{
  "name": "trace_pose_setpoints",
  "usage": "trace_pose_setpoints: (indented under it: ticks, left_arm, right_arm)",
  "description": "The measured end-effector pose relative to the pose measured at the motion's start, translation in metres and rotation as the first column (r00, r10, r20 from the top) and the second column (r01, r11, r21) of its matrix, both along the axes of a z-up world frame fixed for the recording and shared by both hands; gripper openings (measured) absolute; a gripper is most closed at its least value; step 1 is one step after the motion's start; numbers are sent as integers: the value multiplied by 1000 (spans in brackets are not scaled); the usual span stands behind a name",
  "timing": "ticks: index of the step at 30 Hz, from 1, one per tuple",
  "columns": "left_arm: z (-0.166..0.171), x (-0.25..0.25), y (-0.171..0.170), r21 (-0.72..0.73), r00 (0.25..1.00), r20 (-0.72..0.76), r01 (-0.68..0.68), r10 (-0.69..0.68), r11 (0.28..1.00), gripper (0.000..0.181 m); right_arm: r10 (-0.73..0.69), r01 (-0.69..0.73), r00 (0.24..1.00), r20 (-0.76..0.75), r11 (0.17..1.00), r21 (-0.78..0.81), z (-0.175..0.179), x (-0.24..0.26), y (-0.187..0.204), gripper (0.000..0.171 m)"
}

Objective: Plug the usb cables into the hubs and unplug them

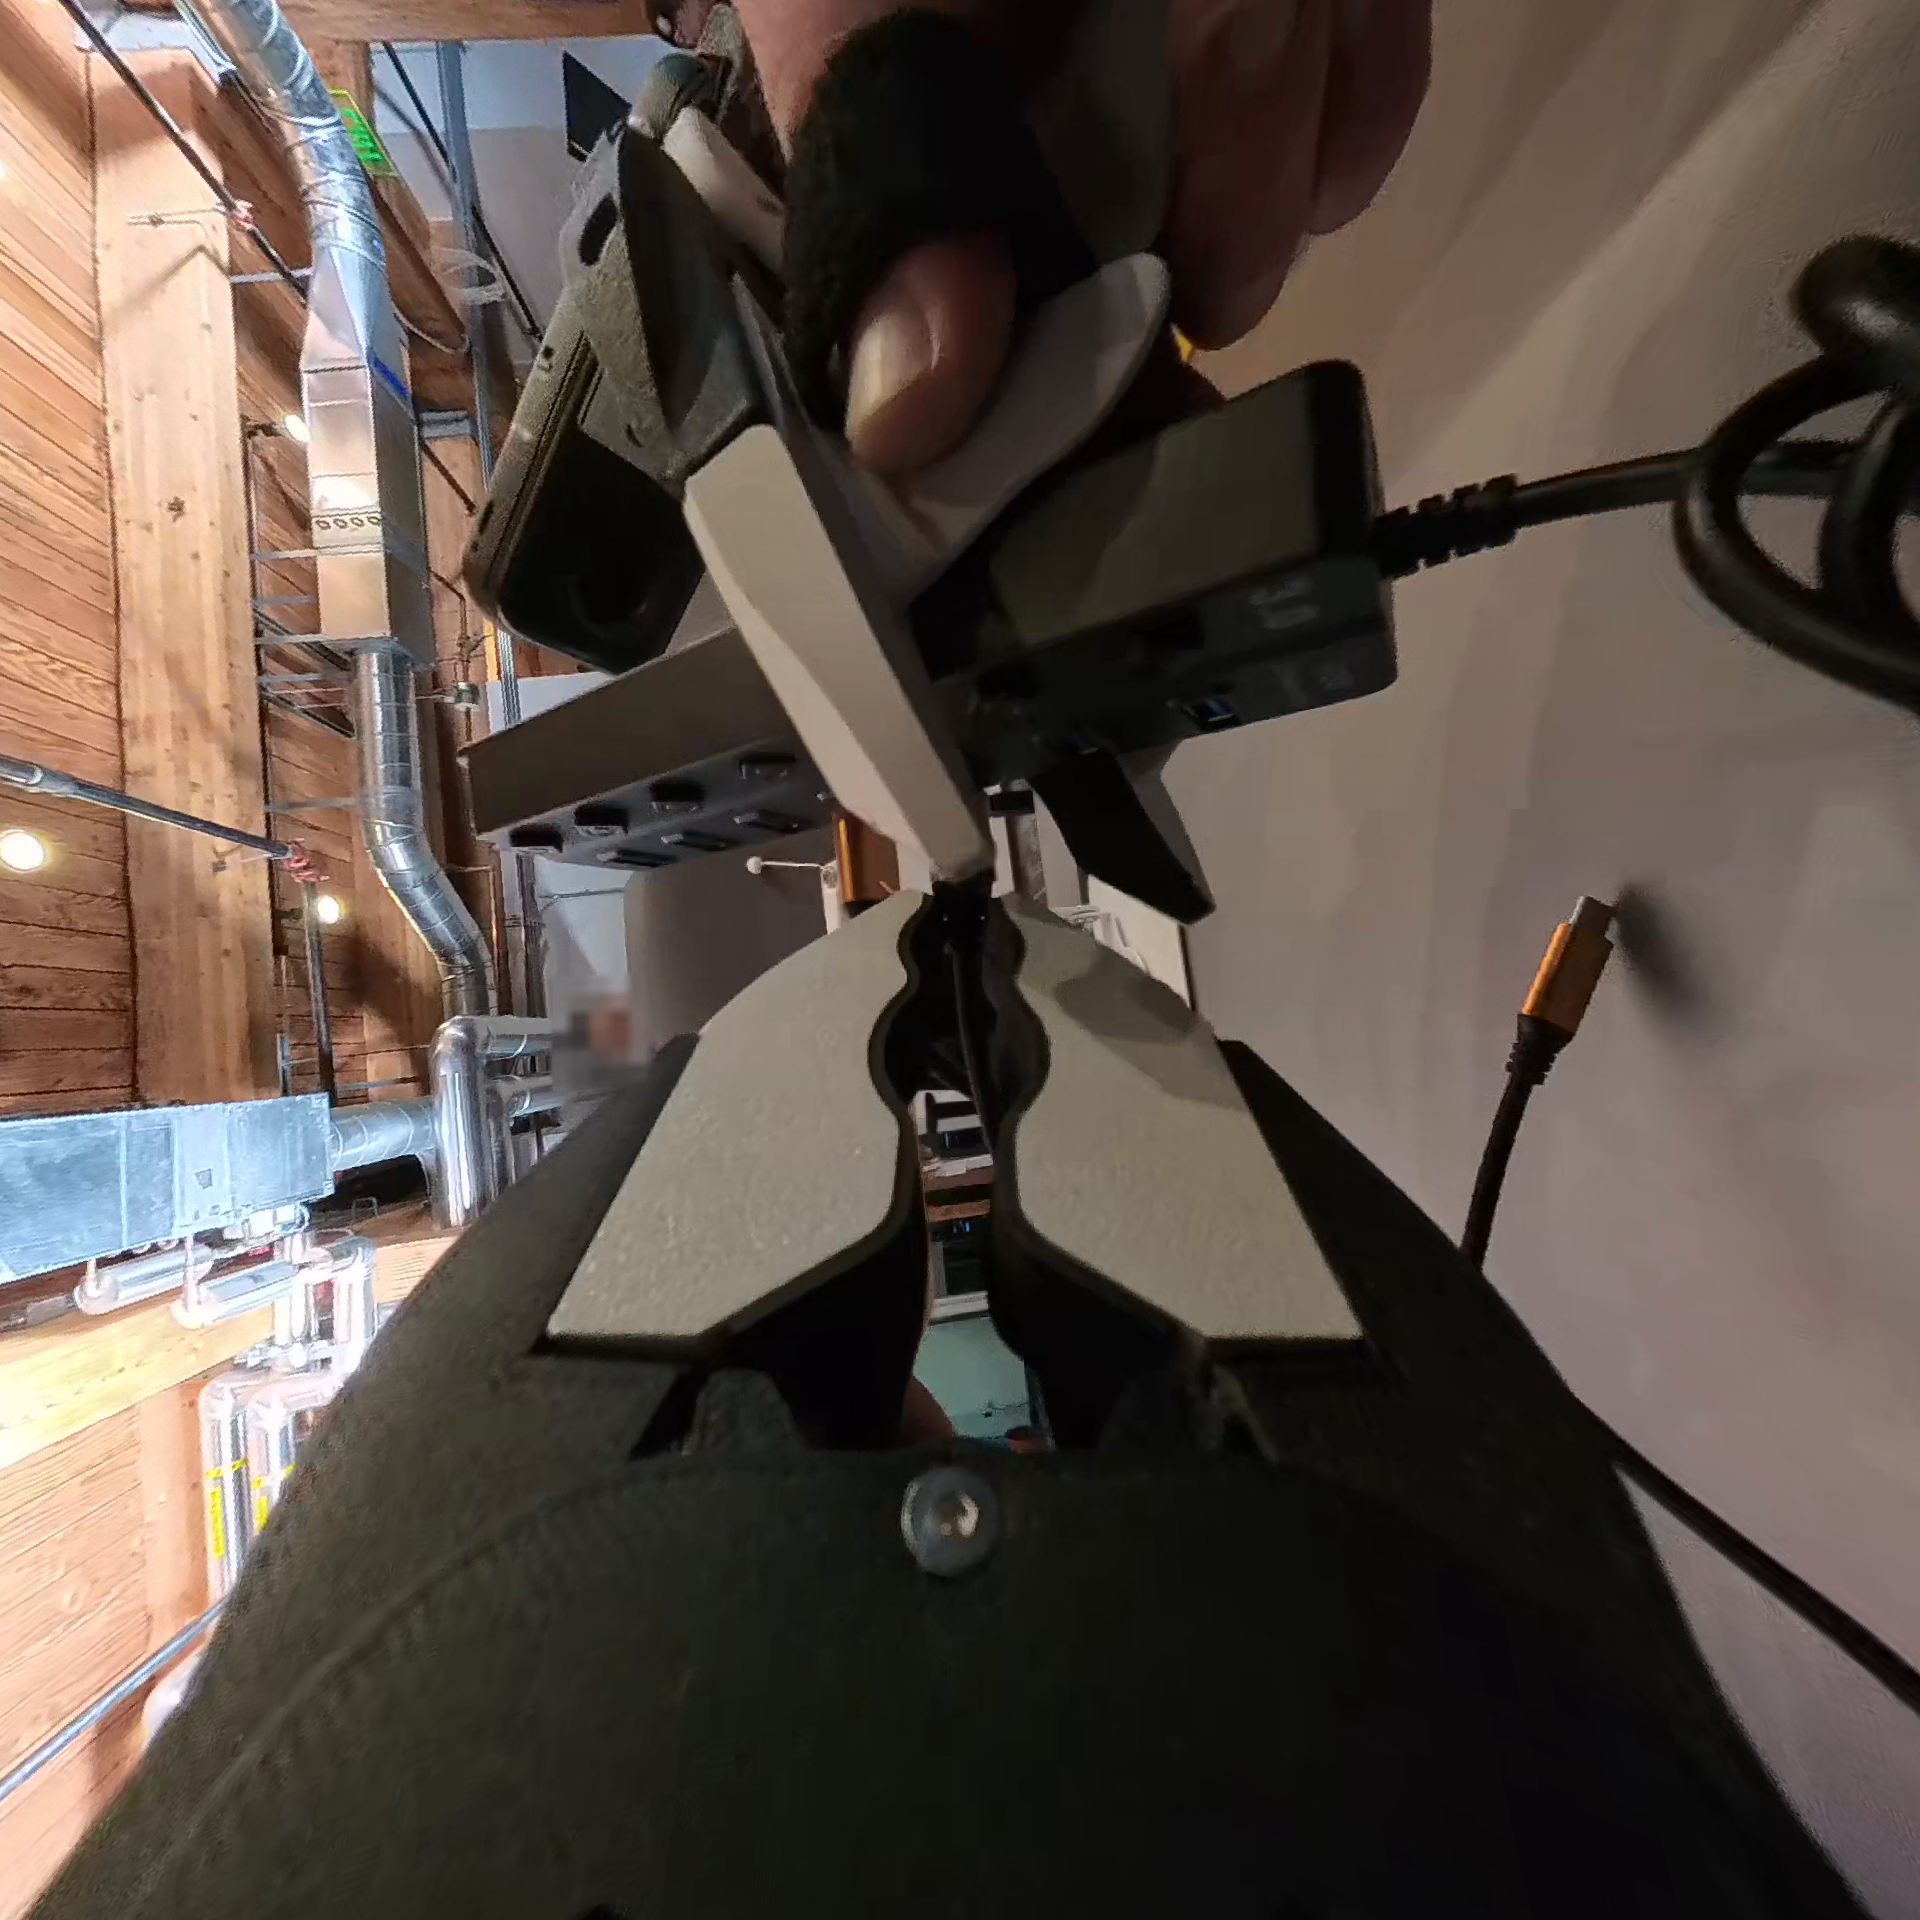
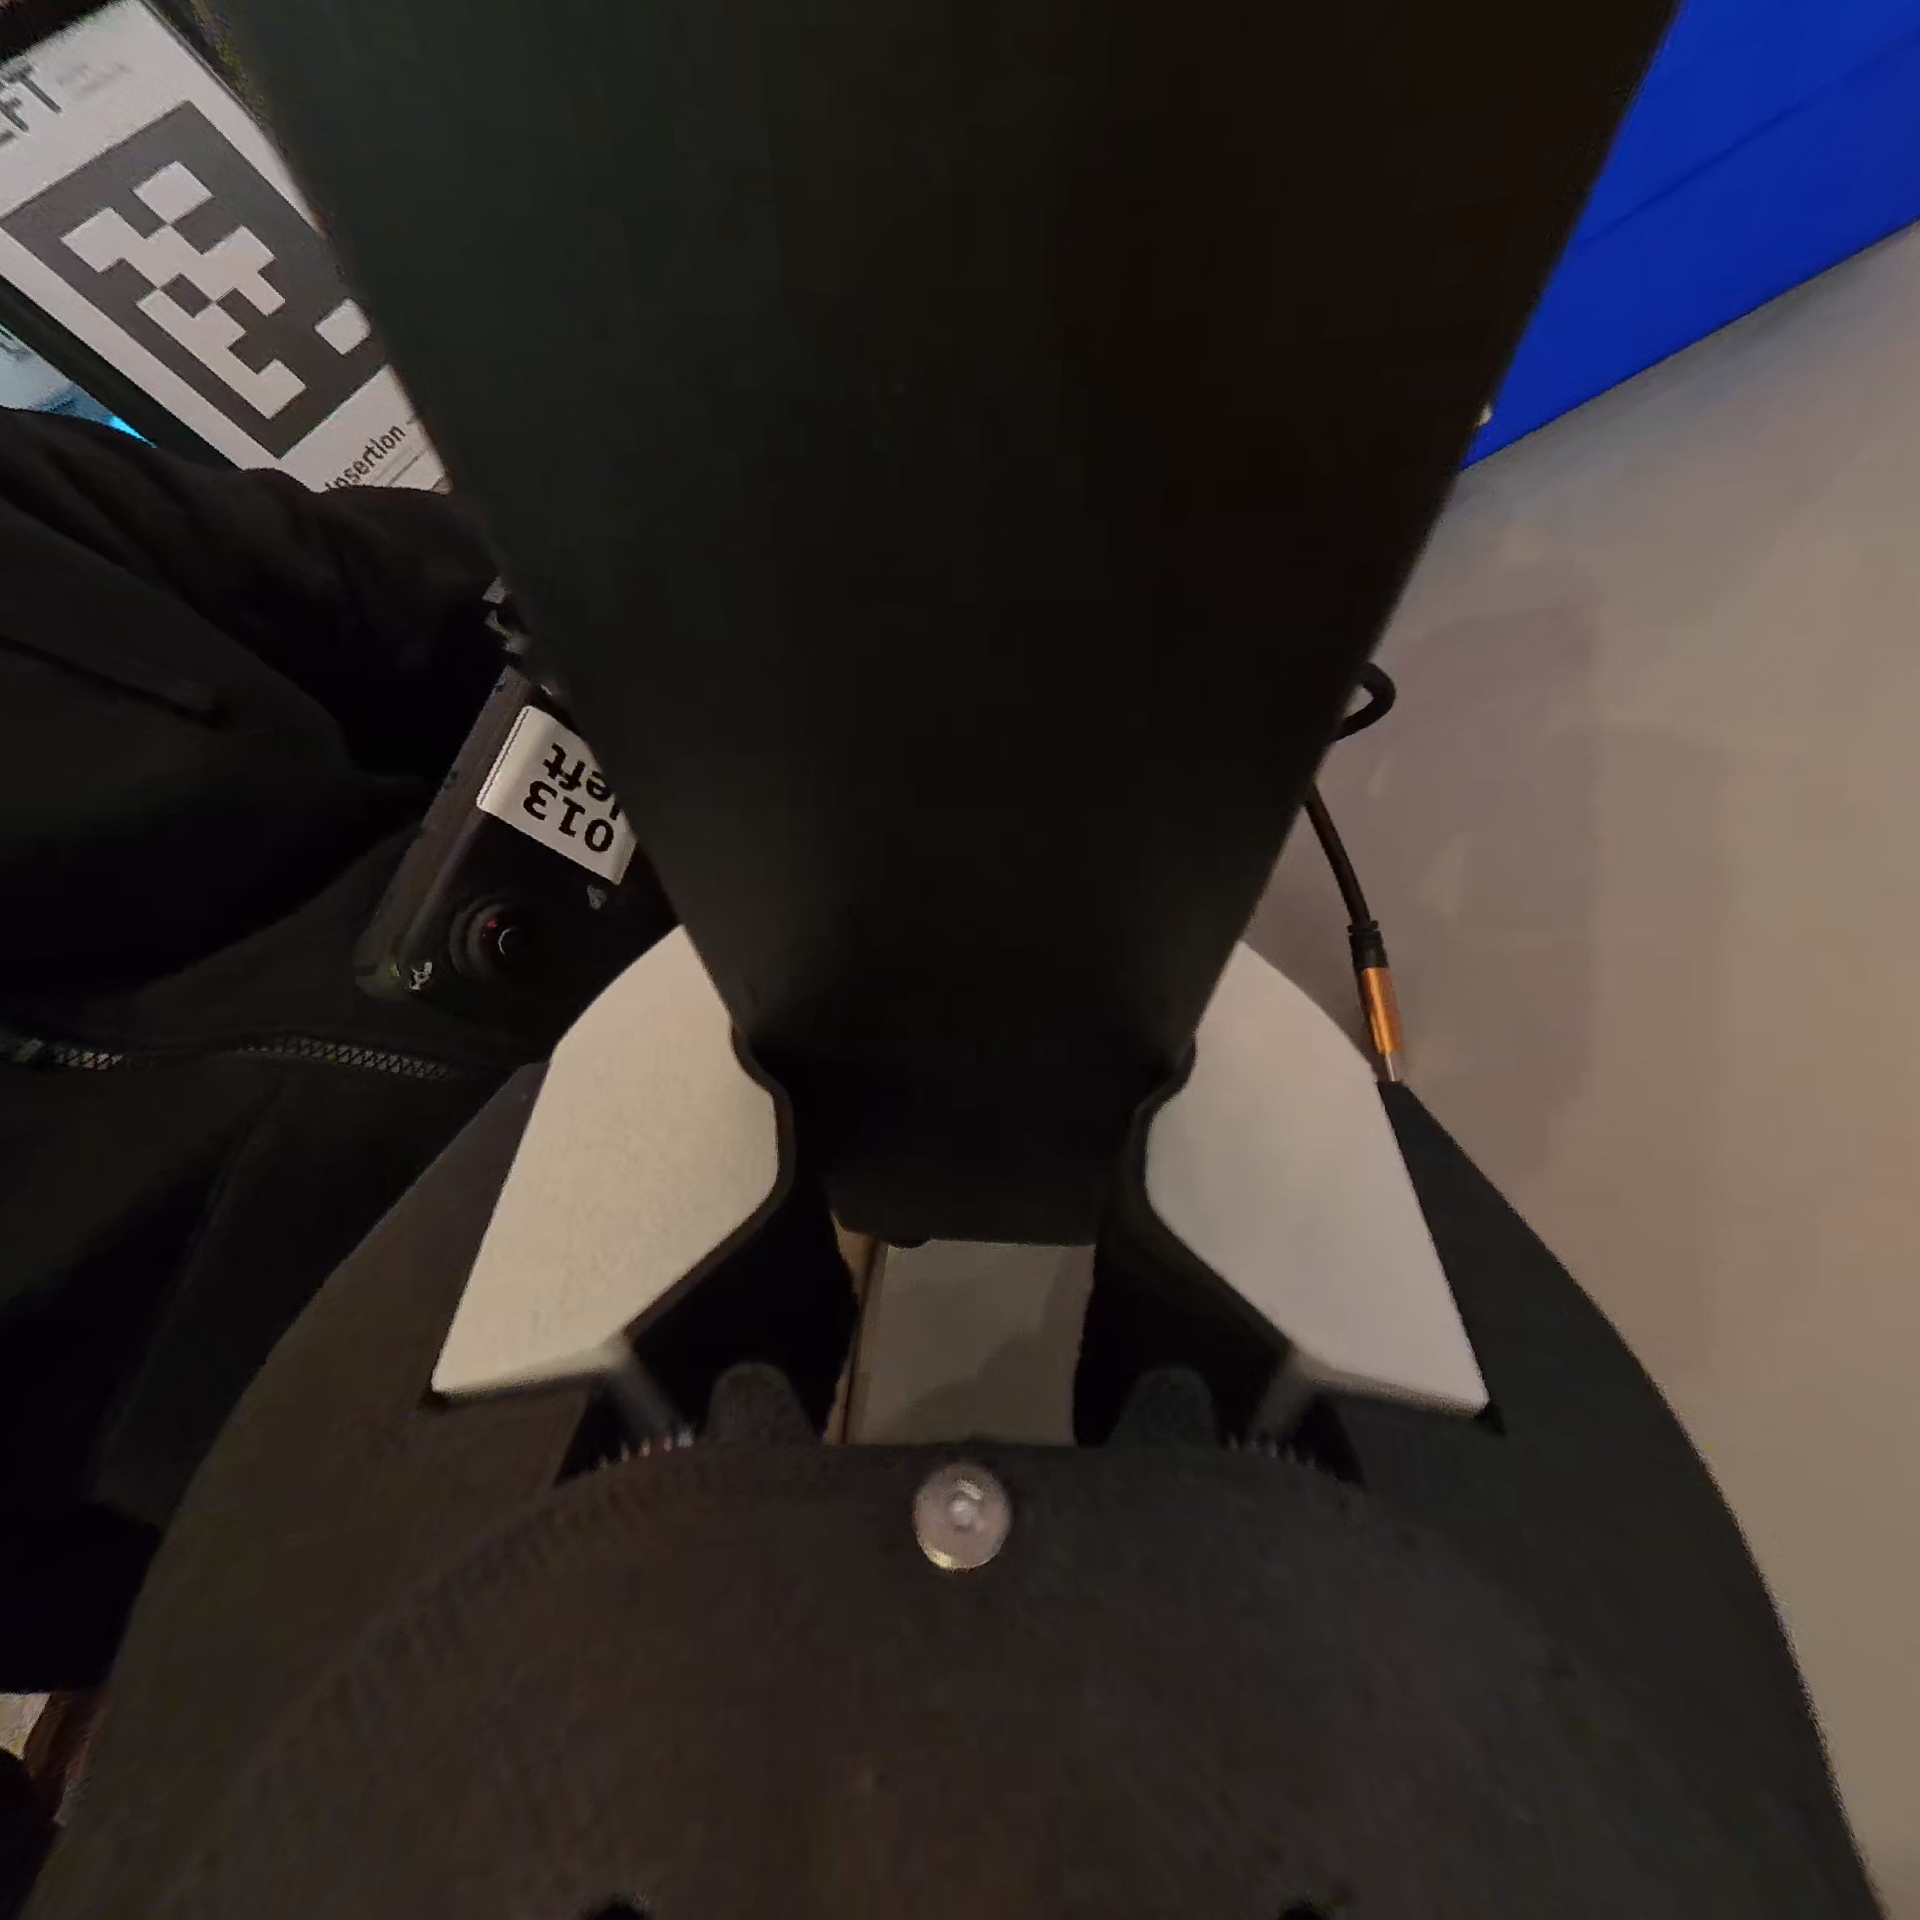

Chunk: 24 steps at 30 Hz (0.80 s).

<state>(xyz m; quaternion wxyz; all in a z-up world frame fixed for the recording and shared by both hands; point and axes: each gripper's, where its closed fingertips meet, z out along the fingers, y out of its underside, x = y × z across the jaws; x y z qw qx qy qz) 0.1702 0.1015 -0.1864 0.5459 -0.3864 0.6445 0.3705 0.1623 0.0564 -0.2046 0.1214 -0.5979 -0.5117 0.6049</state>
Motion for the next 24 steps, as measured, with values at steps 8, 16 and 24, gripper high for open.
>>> trace_pose_setpoints:
  ticks: [8,16,24]
  left_arm:
    - [13,-7,9,-17,993,114,7,-5,1000,7]
    - [72,-28,13,20,911,411,-4,-4,1000,11]
    - [50,-36,22,-36,915,401,-29,41,999,11]
  right_arm:
    - [-127,127,992,2,990,58,11,-3,19,65]
    - [-430,438,898,-92,893,104,61,40,85,65]
    - [-708,754,652,-270,644,132,130,149,162,66]
